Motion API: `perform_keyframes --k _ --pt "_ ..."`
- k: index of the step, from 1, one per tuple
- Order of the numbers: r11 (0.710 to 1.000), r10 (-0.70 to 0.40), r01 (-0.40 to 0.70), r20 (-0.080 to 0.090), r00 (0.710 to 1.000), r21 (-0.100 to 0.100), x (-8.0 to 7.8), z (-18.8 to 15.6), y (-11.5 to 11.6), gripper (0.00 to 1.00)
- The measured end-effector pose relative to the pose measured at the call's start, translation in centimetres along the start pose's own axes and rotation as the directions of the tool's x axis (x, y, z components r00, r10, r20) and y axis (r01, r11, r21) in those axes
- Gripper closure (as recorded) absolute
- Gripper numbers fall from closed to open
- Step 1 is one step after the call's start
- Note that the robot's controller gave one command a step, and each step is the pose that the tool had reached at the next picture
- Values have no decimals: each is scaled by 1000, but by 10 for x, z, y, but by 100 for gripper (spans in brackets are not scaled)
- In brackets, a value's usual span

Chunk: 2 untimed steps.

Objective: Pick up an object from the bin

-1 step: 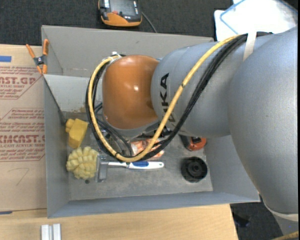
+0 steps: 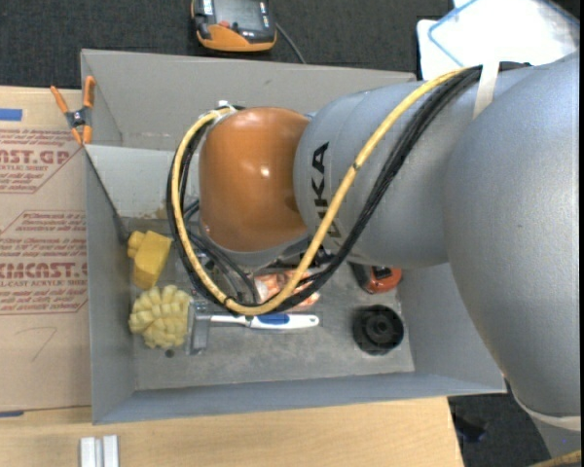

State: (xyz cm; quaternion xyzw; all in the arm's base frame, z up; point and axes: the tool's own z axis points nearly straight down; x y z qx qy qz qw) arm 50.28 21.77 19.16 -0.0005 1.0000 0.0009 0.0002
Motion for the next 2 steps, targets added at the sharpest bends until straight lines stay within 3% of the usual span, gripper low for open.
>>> perform_keyframes --k 1,2 --pt "970 -244 244 -1 970 0 25 76 -3 0" --pt "973 -233 233 9 973 -1 14 79 2 0"
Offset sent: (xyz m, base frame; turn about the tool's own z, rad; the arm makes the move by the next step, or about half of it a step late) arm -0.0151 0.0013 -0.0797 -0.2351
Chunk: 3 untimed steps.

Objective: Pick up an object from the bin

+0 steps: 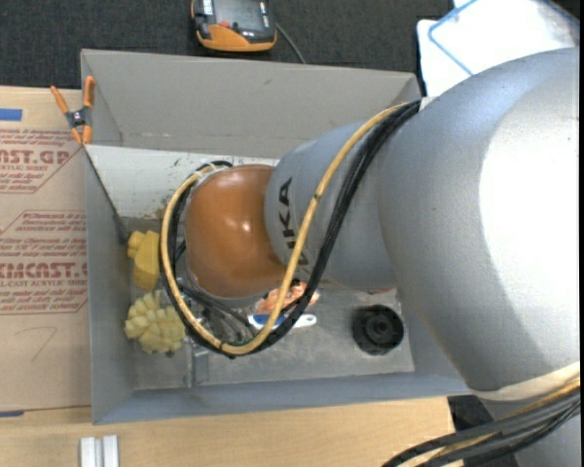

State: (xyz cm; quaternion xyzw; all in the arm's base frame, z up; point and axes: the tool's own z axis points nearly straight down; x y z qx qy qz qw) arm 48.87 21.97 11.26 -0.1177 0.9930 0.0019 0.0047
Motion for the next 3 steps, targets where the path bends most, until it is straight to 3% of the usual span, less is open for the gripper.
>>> perform_keyframes --k 1,2,3 --pt "999 -50 50 1 999 -1 -1 -5 -13 0" --pt "1000 -25 25 -4 1000 0 -4 -103 -6 0" --pt "992 -129 129 -2 992 0 -2 -21 -21 0"
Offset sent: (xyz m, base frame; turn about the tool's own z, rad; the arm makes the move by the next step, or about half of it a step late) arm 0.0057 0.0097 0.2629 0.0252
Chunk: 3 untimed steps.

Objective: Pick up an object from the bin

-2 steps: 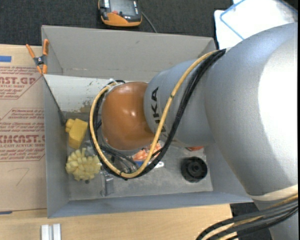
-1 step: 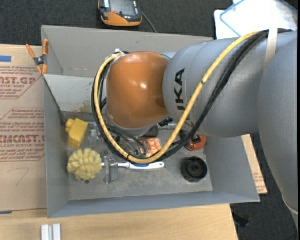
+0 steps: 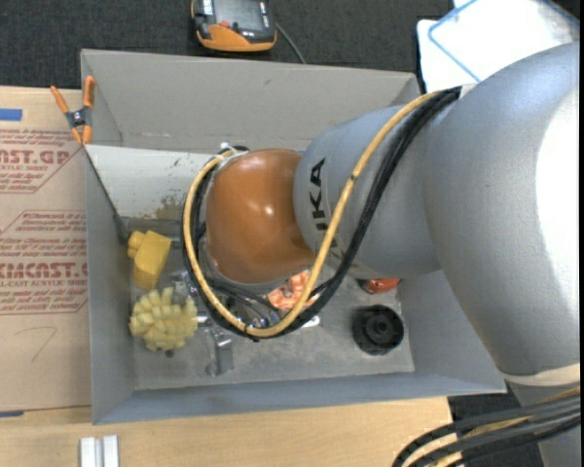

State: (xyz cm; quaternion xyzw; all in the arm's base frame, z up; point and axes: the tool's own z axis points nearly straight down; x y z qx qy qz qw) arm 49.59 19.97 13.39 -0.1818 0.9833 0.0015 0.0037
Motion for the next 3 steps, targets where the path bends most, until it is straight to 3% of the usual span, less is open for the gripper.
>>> perform_keyframes --k 1,2,3 --pt "1000 -4 4 -2 1000 0 -6 28 0 0" --pt "975 -222 222 4 975 -1 -11 22 -24 0" --pt "1000 0 0 2 1000 -3 -9 20 -12 0"
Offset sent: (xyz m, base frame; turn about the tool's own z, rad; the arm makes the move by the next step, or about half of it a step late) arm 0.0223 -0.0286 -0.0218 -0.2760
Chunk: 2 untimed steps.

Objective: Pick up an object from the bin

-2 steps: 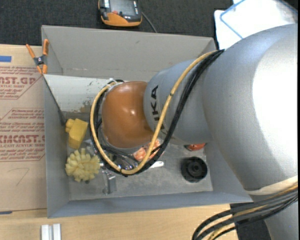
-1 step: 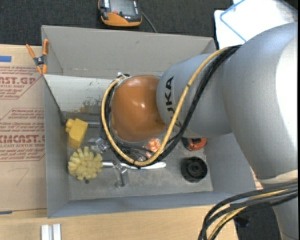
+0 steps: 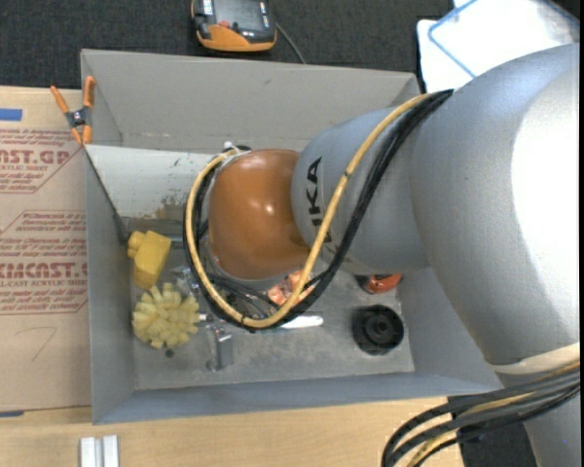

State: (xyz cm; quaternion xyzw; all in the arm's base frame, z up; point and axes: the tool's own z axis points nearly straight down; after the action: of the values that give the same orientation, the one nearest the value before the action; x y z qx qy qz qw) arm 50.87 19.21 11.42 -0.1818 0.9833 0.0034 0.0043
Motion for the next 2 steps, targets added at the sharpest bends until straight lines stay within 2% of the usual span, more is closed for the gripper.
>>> perform_keyframes --k 1,2 --pt "960 -280 280 8 960 4 -1 13 -14 0" --pt "1000 28 -28 5 1000 -3 7 8 -12 0"
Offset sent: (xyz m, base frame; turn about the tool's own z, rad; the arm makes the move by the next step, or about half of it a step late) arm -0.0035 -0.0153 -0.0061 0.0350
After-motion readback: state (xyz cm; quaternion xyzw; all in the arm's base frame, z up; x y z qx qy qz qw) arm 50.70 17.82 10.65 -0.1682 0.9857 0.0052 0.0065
